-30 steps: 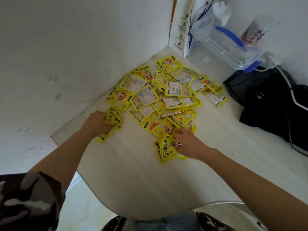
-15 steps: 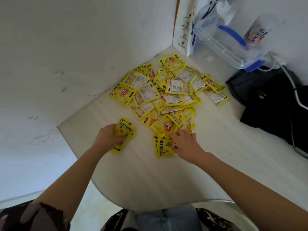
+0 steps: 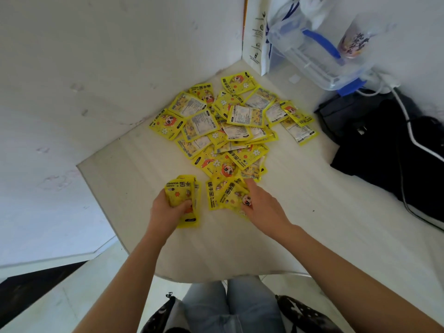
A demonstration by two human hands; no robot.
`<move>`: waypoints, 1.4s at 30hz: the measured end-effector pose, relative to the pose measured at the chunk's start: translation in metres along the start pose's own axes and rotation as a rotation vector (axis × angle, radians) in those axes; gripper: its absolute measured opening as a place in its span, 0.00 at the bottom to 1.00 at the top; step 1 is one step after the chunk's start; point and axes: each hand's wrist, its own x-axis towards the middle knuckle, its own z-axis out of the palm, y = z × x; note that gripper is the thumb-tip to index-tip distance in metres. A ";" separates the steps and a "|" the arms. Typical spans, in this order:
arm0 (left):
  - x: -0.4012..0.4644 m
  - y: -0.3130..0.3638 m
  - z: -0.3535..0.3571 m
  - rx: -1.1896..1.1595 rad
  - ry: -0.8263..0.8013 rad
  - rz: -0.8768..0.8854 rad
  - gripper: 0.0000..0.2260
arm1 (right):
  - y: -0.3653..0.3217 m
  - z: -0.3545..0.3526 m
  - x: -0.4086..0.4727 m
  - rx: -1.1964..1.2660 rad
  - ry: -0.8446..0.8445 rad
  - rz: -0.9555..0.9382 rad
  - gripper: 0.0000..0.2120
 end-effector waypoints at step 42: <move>-0.344 -0.129 0.096 0.367 -0.909 0.483 0.16 | -0.016 0.176 -0.485 0.866 1.011 0.984 0.23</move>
